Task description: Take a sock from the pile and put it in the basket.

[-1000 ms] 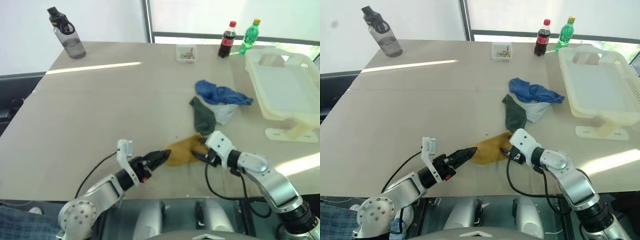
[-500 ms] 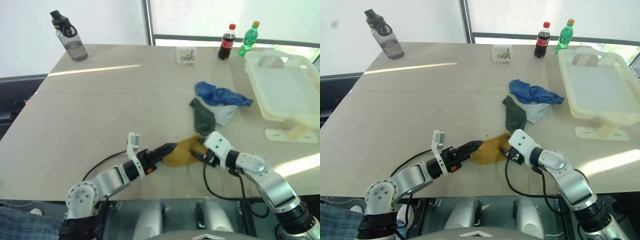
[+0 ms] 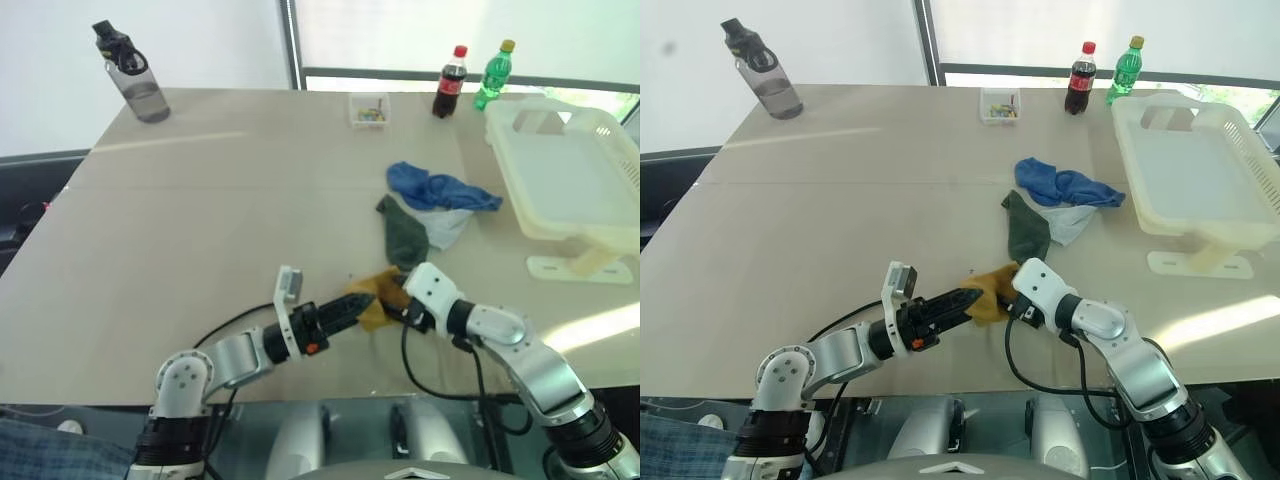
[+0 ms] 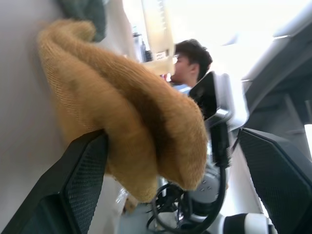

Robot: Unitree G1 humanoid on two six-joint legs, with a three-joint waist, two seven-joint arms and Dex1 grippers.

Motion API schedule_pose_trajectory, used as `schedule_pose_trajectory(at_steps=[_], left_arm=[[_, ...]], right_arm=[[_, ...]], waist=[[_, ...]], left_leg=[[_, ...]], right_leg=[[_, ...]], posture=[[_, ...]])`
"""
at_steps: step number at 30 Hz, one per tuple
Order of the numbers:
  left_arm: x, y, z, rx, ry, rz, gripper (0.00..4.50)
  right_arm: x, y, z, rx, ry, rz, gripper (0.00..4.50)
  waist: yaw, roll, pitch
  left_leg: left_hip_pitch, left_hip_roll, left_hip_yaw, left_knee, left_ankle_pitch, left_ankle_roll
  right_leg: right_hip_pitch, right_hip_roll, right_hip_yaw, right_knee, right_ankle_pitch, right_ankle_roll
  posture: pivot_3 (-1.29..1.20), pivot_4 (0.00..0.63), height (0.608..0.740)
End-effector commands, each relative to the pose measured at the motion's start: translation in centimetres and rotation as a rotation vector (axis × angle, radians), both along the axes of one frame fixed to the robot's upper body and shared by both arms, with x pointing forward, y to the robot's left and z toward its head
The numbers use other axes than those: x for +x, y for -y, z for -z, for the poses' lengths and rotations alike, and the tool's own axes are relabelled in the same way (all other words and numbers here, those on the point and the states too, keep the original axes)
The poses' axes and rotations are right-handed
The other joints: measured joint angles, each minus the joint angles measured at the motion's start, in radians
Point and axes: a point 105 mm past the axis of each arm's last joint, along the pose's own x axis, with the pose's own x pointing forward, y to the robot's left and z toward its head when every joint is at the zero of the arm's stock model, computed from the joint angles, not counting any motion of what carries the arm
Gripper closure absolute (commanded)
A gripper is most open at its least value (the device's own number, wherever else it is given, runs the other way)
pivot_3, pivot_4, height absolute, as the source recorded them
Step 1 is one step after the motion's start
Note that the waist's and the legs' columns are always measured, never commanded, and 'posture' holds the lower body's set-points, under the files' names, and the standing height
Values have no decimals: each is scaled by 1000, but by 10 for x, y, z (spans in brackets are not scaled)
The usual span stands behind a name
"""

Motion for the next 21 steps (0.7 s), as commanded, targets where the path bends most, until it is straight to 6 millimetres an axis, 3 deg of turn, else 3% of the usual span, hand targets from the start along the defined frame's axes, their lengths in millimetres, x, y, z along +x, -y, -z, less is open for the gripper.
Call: schedule_pose_trajectory(at_steps=[1, 11, 18, 21], left_arm=[[3, 2, -19, -96, 51, 5, 50], [2, 15, -13, -82, 52, 54, 50], [-8, 20, -24, -152, 84, 149, 50], [-2, 24, -4, -45, 33, 115, 50]], right_arm=[[-2, 1, 8, -19, -27, 15, 1829], [1, 6, 1, -21, -7, 33, 1829], [2, 8, 1, -26, -4, 42, 1829], [2, 9, 0, -26, -4, 46, 1829]], waist=[[-1, 0, 0], [0, 0, 1], [0, -1, 1], [0, -1, 1]], left_leg=[[0, 0, 0, 0, 0, 0], [0, 0, 0, -1, 0, 0], [-1, 0, -1, -1, 0, 0], [-1, 0, -1, -1, 0, 0]], right_leg=[[0, 0, 0, 0, 0, 0], [0, 0, 0, 0, 0, 0], [0, 0, 0, -1, 0, 0], [0, 0, 0, -1, 0, 0]], posture=[[0, 150, 740], [0, 150, 740], [0, 150, 740], [0, 150, 740]])
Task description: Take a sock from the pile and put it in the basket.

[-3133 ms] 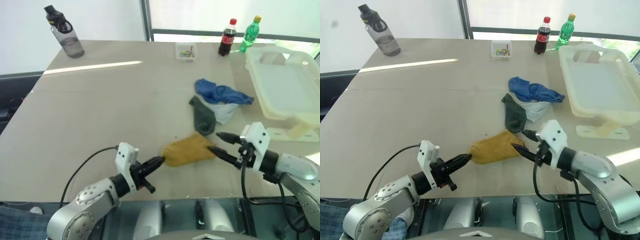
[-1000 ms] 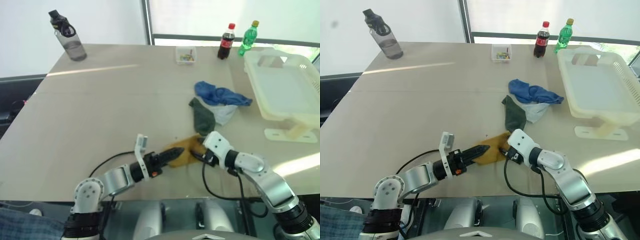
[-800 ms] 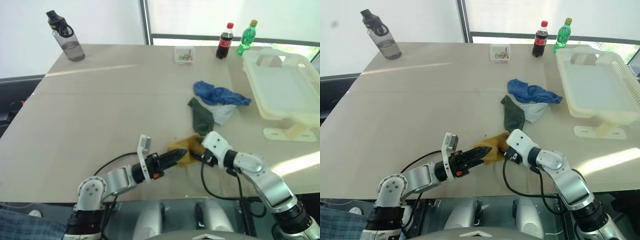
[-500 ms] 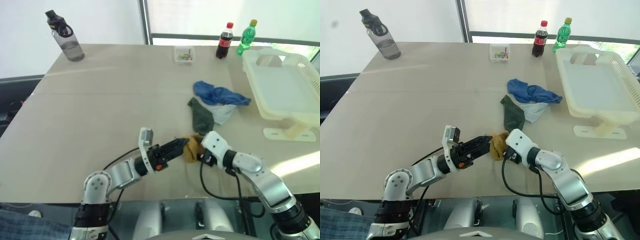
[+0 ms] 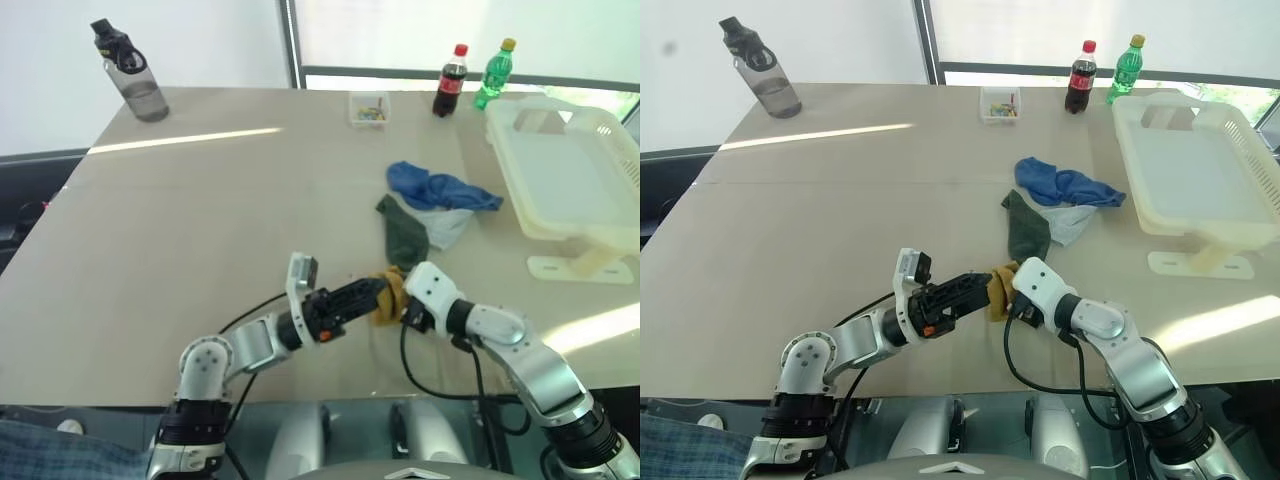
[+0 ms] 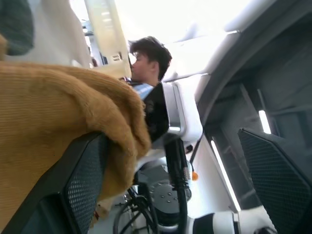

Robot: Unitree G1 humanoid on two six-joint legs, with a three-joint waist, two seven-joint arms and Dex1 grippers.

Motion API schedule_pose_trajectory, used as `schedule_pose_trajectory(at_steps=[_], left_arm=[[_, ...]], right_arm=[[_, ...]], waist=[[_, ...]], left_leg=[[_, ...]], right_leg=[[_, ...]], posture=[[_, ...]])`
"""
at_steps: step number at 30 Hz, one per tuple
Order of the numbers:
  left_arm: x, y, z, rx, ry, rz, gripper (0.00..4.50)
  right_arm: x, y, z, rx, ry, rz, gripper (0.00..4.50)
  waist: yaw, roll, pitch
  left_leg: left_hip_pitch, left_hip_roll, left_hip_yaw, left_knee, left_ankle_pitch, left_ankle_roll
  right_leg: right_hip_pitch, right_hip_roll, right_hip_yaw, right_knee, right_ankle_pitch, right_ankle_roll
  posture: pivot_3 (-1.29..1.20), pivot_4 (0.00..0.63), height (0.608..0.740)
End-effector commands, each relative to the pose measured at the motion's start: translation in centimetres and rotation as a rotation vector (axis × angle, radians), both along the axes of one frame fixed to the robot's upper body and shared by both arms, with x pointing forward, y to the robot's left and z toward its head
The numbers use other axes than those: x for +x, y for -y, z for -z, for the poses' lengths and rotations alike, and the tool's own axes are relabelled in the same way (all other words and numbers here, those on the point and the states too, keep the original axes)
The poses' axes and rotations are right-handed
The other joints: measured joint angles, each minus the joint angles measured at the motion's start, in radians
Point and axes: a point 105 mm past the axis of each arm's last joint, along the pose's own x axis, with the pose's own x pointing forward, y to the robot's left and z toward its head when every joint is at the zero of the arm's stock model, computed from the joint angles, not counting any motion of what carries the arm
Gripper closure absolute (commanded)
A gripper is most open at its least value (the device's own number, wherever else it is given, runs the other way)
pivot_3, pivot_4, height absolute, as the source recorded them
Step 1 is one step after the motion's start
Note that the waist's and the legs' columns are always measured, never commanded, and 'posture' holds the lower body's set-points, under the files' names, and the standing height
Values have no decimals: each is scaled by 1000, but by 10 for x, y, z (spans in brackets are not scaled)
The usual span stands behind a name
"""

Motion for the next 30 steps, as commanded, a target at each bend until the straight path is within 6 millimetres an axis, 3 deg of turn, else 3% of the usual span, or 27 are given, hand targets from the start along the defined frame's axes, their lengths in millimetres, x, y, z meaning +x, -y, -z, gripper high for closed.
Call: schedule_pose_trajectory(at_steps=[1, 9, 13, 22, 28, 30], left_arm=[[2, 6, 10, 78, -18, -1, 50], [17, 0, 13, 98, -4, -92, 50], [19, 4, 15, 113, 6, -98, 50], [18, 3, 18, 119, 3, -90, 50], [20, 5, 20, 122, 5, -88, 50], [21, 6, 20, 124, 6, -85, 50]], right_arm=[[2, 8, 2, -25, 1, 40, 1829], [3, 8, 0, -25, 7, 41, 1829], [7, 10, -10, -9, 44, 50, 1829], [6, 34, -44, 91, 69, 108, 1829], [2, 66, -50, 77, 53, 167, 1829], [0, 68, -52, 119, 30, 180, 1829]], waist=[[0, 0, 0], [0, 0, 0], [0, 0, 1], [3, 0, 3], [6, 1, 4], [7, 1, 4]], left_leg=[[0, 0, 0, 0, 0, 0], [0, 0, -1, 0, 0, 0], [0, 0, -1, 0, 0, 0], [-8, -1, -1, 0, 0, 0], [-14, -1, 0, 0, 0, 0], [-14, -1, 0, 0, 0, 0]], right_leg=[[0, 0, 0, 0, 0, 0], [0, 0, 0, 0, -1, 2], [0, 0, 0, 0, -1, 2], [-7, 0, -1, -1, 0, -1], [-10, 0, -4, -2, 0, -1], [-10, 0, -4, -3, 0, -1]], posture=[[0, 150, 740], [0, 150, 740], [0, 150, 740], [0, 150, 740], [0, 150, 740], [0, 150, 740]])
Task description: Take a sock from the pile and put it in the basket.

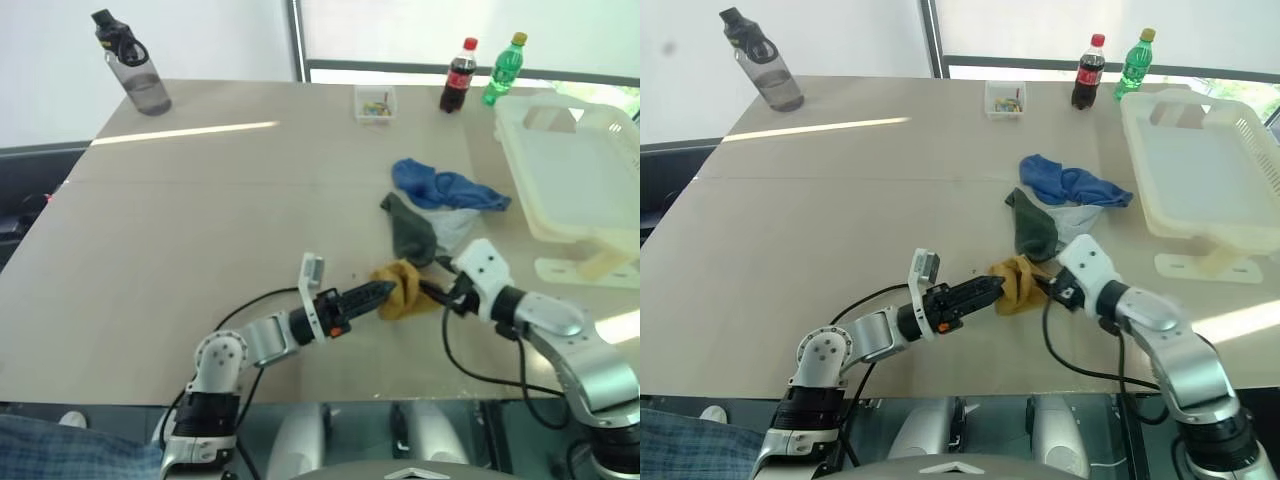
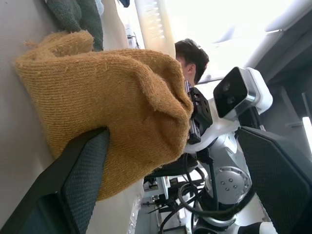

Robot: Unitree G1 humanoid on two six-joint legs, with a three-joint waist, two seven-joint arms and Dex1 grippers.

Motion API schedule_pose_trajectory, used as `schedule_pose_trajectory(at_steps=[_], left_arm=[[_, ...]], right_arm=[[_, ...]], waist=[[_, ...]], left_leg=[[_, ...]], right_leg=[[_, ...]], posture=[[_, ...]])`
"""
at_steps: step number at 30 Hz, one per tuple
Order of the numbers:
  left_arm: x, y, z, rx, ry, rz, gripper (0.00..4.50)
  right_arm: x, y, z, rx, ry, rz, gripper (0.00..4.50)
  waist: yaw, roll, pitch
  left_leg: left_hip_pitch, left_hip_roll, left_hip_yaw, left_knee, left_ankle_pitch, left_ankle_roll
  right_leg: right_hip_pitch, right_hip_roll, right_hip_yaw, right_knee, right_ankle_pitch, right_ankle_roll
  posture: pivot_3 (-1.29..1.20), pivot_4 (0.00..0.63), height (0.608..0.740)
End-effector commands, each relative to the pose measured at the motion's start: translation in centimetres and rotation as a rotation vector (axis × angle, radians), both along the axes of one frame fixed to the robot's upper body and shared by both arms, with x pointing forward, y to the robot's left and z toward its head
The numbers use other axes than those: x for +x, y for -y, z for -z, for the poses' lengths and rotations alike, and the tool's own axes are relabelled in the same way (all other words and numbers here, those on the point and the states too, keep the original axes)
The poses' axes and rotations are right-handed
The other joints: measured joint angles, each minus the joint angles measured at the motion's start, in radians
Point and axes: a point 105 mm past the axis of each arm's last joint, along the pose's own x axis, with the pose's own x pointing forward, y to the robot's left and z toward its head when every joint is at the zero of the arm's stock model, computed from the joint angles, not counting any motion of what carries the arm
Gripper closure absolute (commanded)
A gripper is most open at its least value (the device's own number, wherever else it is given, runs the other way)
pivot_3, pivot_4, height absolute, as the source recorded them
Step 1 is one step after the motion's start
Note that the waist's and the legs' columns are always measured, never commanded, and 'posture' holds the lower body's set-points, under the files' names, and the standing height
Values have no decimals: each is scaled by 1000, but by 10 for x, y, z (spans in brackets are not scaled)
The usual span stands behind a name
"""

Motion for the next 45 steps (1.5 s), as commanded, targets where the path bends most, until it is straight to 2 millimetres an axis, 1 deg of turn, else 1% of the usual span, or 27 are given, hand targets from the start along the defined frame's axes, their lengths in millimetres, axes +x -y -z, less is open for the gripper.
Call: schedule_pose_trajectory(at_steps=[1, 3, 6, 7, 8, 9, 10, 11, 14, 19, 24, 30, 34, 41, 45], left_arm=[[3, 1, -1, -13, 3, -2, 50], [5, 2, -1, -12, 6, 1, 50], [6, 4, -1, -14, 9, 5, 50], [6, 4, -1, -14, 11, 8, 0], [7, 5, -2, -15, 14, 8, 0], [7, 5, -2, -22, 11, 4, 0], [7, 5, -2, -26, 9, 3, 0], [7, 5, -2, -26, 9, 3, 0], [7, 6, -1, -24, 10, 7, 0], [8, 6, -1, -21, 12, 11, 0], [7, 7, 0, -21, 12, 17, 0], [7, 7, 0, -25, 13, 14, 0], [7, 7, 0, -24, 14, 17, 0], [6, 7, -1, -24, 13, 23, 0], [6, 8, -1, -16, 20, 27, 0]], right_arm=[[-5, 1, -19, 91, 24, 1, 1829], [-8, 0, -23, 162, 1, 8, 1829], [-14, -3, -25, 218, -39, -9, 1829], [-16, -4, -25, 233, -51, -19, 1313], [-16, -5, -26, 251, -60, -19, 1116], [-17, -5, -27, 263, -65, -17, 537], [-17, -6, -28, 276, -70, -16, 250], [-16, -6, -29, 284, -74, -15, 113], [-16, -6, -32, 304, -79, -9, 113], [-16, 5, -36, 299, -87, -13, 113], [-28, -6, -31, 266, -136, -94, 113], [-31, -13, -27, 243, -150, -121, 113], [-22, -19, -21, 236, -155, -75, 113], [-18, -34, -15, 292, -197, -36, 113], [-9, -28, 4, 254, -250, 74, 113]], waist=[[-1, 0, 0], [-2, 0, 0], [-1, 0, 0], [0, 0, 0], [1, 0, 0], [1, 0, 0], [1, 0, 0], [2, 0, 0], [3, 0, 0], [4, 0, 0], [6, 1, 0], [10, 1, 0], [12, 1, 0], [15, 1, 0], [15, 1, 0]], left_leg=[[0, 0, 0, 0, 0, 0], [0, 0, 0, 0, 0, 0], [0, 0, -1, 0, 0, 0], [0, 0, -1, 0, 0, 0], [0, 0, -1, 0, 0, 0], [0, 0, -1, 0, 0, 0], [0, 0, -1, 0, 0, 0], [0, 0, -1, 0, 0, 0], [0, 0, -1, 0, 0, 0], [0, 0, -1, 0, 0, 0], [0, 0, -2, 0, 0, 0], [0, 0, -2, 1, 0, 0], [0, 0, -2, 1, 0, 0], [0, 0, -2, 1, 0, 0], [0, 0, -2, 1, 0, 0]], right_leg=[[0, 0, 0, 0, 0, 0], [0, 0, 0, 0, 0, 0], [0, 0, -1, 0, 0, 0], [0, 0, -1, 0, 0, 0], [0, 0, -1, 0, 0, 0], [1, 0, -1, 0, 0, 0], [1, 0, -1, 0, 0, 0], [1, 0, -1, 0, 0, 0], [1, 0, -1, -1, 0, 0], [1, 0, -1, 0, 0, 0], [1, 0, -1, -1, 0, 0], [2, 0, -1, -1, 0, 0], [2, 0, -1, -1, 0, 0], [2, 0, -2, 0, 0, 0], [2, 0, -2, 0, 0, 0]], posture=[[0, 150, 740], [0, 150, 740], [0, 150, 740], [0, 150, 740], [0, 150, 740], [0, 150, 740], [0, 150, 740], [0, 150, 740], [0, 150, 740], [0, 150, 740], [0, 150, 740], [0, 150, 740], [0, 150, 740], [0, 150, 740], [0, 150, 740]])
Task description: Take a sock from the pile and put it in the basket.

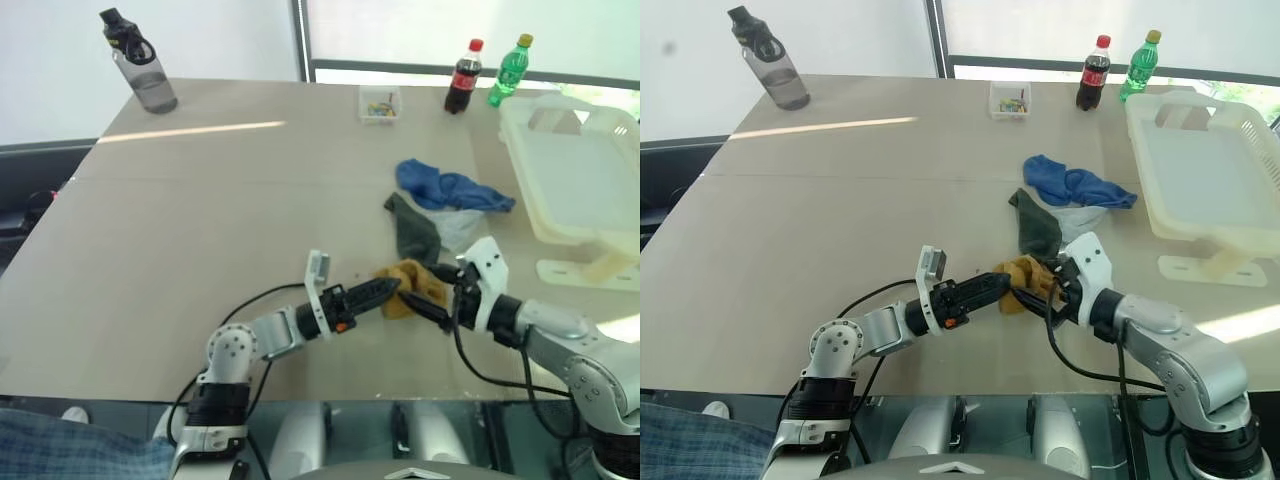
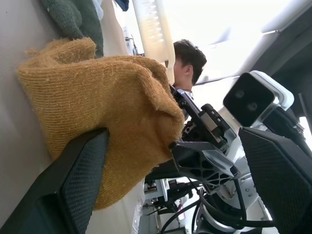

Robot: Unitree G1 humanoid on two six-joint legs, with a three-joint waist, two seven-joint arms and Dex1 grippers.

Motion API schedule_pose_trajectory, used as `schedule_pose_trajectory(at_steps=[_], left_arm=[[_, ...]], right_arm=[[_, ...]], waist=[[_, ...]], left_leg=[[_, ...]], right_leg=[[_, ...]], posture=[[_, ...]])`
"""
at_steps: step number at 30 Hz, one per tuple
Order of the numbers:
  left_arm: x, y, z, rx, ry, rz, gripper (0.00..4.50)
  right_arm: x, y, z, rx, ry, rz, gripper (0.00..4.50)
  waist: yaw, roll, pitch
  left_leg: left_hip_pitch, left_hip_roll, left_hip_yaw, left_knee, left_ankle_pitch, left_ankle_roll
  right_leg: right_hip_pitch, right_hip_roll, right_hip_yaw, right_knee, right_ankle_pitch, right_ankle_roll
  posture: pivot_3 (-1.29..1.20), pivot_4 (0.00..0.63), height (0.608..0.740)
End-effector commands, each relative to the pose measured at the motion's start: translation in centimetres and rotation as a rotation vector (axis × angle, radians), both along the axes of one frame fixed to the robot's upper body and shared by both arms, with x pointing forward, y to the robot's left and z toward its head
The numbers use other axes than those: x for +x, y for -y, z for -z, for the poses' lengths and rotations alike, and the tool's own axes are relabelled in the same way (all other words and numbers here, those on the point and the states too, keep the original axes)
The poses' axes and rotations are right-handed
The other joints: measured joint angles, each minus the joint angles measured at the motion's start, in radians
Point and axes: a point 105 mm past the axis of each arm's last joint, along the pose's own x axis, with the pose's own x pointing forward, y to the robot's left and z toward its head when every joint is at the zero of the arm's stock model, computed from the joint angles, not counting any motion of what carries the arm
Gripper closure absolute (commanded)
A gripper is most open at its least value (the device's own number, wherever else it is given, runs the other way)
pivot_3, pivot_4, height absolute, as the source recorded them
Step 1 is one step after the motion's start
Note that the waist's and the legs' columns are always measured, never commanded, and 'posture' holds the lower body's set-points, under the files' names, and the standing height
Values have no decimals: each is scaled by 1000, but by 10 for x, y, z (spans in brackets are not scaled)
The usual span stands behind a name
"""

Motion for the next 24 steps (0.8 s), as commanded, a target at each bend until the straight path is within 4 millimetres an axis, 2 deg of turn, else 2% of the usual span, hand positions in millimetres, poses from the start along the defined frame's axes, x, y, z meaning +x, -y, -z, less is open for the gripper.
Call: schedule_pose_trajectory(at_steps=[1, 9, 12, 17, 24], left_arm=[[0, 1, -2, -4, 12, 7, 0], [-5, 1, -7, 37, 97, 14, 0], [-10, 0, -15, 99, 238, 29, 0], [-24, -4, -23, 268, 544, 101, 0], [-19, -23, -29, 485, 871, 117, 0]], right_arm=[[8, 6, 9, -31, -30, 87, 113], [18, 11, 25, -4, -124, 196, 113], [18, 8, 29, 20, -152, 199, 113], [11, 4, 38, -43, -166, 152, 113], [9, 6, 54, -192, -144, 93, 113]], waist=[[0, 0, 0], [0, 0, 0], [-3, 0, 0], [-2, 1, 0], [-2, 1, -1]], left_leg=[[0, 0, 0, 0, 0, 0], [0, 0, 0, 0, 0, 0], [0, 0, 0, 0, 0, 0], [1, 0, 1, 0, 0, 0], [1, 0, 1, 0, 0, 0]], right_leg=[[0, 0, 0, 0, 0, 0], [0, 0, 0, 1, 0, 0], [0, 0, 0, 1, 0, 0], [0, 0, 0, 1, 0, 0], [0, 0, 1, 0, 0, 0]], posture=[[0, 150, 740], [0, 150, 740], [0, 150, 740], [0, 150, 740], [0, 150, 740]])
